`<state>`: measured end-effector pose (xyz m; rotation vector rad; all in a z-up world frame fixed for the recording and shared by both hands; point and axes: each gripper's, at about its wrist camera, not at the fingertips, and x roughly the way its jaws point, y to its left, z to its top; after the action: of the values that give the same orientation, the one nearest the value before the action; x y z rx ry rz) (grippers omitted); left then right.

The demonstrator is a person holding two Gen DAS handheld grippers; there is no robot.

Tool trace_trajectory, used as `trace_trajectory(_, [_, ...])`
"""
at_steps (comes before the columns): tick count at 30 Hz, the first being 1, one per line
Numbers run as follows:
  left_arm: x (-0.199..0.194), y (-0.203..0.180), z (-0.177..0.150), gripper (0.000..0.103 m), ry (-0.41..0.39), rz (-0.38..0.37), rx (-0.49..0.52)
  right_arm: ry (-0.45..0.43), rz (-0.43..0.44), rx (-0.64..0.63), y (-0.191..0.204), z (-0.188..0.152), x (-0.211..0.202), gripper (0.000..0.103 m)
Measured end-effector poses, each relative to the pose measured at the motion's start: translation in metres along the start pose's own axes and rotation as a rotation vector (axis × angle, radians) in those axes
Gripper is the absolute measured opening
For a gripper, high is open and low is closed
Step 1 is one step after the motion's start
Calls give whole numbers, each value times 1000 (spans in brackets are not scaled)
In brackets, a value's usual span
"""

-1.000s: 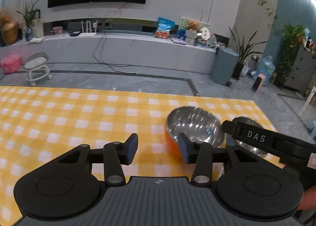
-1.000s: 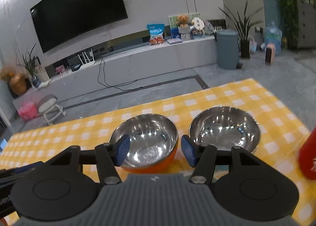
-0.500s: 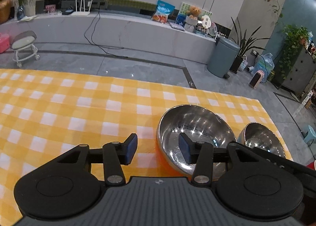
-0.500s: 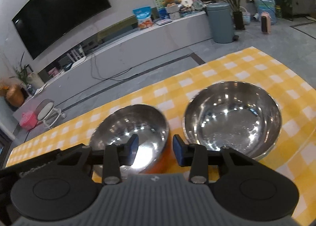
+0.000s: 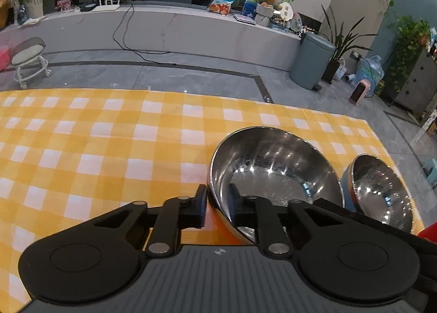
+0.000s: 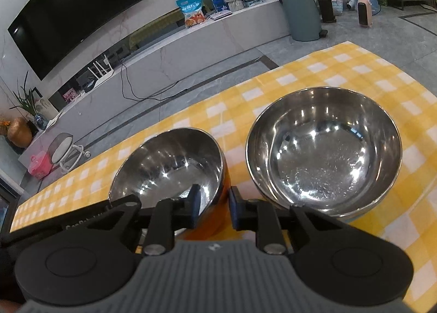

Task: Organize plates and bowls

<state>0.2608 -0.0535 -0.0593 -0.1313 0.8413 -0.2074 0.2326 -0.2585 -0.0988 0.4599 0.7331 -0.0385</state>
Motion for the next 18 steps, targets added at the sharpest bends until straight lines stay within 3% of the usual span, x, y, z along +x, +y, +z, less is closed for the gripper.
trace_trajectory(9, [-18, 3, 2, 10, -13, 17, -15, 9, 3, 15, 1, 1, -4, 11])
trace_trajectory(18, [-57, 14, -3, 9, -12, 54, -71, 38, 69, 22, 14, -2, -27, 8])
